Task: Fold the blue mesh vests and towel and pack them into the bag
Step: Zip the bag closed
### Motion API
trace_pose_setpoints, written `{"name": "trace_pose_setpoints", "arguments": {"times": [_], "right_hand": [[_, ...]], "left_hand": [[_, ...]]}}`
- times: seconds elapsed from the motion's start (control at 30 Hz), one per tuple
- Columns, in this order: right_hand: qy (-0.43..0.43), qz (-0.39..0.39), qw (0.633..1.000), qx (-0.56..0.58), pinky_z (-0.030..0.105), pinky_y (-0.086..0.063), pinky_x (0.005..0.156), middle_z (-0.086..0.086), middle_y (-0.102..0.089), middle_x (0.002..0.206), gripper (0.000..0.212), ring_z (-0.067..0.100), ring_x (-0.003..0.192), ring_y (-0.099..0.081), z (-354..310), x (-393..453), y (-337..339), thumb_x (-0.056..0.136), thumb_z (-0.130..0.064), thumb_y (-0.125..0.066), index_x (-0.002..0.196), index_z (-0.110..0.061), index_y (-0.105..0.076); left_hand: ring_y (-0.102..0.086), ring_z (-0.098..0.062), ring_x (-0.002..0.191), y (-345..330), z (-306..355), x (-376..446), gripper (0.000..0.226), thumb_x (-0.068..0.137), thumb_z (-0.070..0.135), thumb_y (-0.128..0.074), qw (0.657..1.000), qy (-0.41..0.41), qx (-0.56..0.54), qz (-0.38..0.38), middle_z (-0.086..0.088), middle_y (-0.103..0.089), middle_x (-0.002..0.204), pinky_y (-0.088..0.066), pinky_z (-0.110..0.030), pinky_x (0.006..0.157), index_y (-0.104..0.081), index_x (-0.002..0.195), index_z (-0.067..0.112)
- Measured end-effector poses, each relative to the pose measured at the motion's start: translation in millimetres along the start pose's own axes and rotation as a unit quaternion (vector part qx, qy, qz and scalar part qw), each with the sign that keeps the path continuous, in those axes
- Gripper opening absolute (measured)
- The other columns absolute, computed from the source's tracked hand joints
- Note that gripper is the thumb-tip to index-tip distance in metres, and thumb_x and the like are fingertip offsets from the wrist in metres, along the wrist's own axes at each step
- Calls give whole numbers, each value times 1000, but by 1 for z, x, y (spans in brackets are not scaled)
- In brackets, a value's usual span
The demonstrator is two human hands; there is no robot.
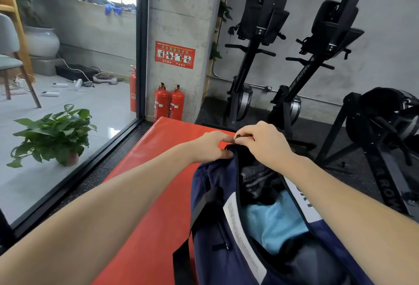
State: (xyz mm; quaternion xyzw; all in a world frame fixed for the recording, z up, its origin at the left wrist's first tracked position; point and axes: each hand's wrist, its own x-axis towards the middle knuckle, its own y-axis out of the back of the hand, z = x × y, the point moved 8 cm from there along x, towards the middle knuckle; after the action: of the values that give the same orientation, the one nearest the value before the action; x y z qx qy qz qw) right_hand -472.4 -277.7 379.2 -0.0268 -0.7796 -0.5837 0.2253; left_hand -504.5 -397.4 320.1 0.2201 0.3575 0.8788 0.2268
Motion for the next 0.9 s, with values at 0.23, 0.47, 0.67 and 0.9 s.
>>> {"name": "trace_pose_setpoints", "arguments": {"times": [0.23, 0.47, 0.67, 0.9], "right_hand": [[8, -25, 996, 90, 20, -44, 73, -15, -70, 76, 13, -3, 77, -61, -1, 2, 0, 91, -25, -66, 83, -32, -73], [30, -31, 988, 150, 5, -38, 68, -16, -67, 72, 10, -8, 67, -57, -4, -21, 21, 93, -20, -67, 88, -22, -76], [41, 2, 985, 166, 8, -37, 63, -18, -68, 67, 11, -2, 64, -57, 0, -18, 29, 90, -17, -70, 86, -24, -78], [33, 5, 983, 182, 14, -44, 78, -12, -73, 78, 14, -2, 79, -65, 0, -16, 19, 90, -15, -69, 86, -25, -78]], "left_hand": [[-47, -6, 99, 14, 20, 1, 24, 84, 18, -75, 994, -52, 43, 84, 9, -60, 99, -31, -27, 90, -76, 108, 21], [-57, -9, 99, 35, -35, -3, 14, 89, 22, -68, 986, 76, 98, 115, 17, -70, 93, -50, -39, 97, -78, 82, 29], [-50, 16, 114, 16, 22, -8, 40, 87, 12, -73, 996, -50, -76, 24, 17, -61, 129, -31, 0, 97, -69, 124, 28], [-54, -9, 117, 0, 24, 7, 38, 82, 15, -78, 998, -57, 7, -7, 3, -62, 126, -38, -18, 102, -71, 119, 20]]}}
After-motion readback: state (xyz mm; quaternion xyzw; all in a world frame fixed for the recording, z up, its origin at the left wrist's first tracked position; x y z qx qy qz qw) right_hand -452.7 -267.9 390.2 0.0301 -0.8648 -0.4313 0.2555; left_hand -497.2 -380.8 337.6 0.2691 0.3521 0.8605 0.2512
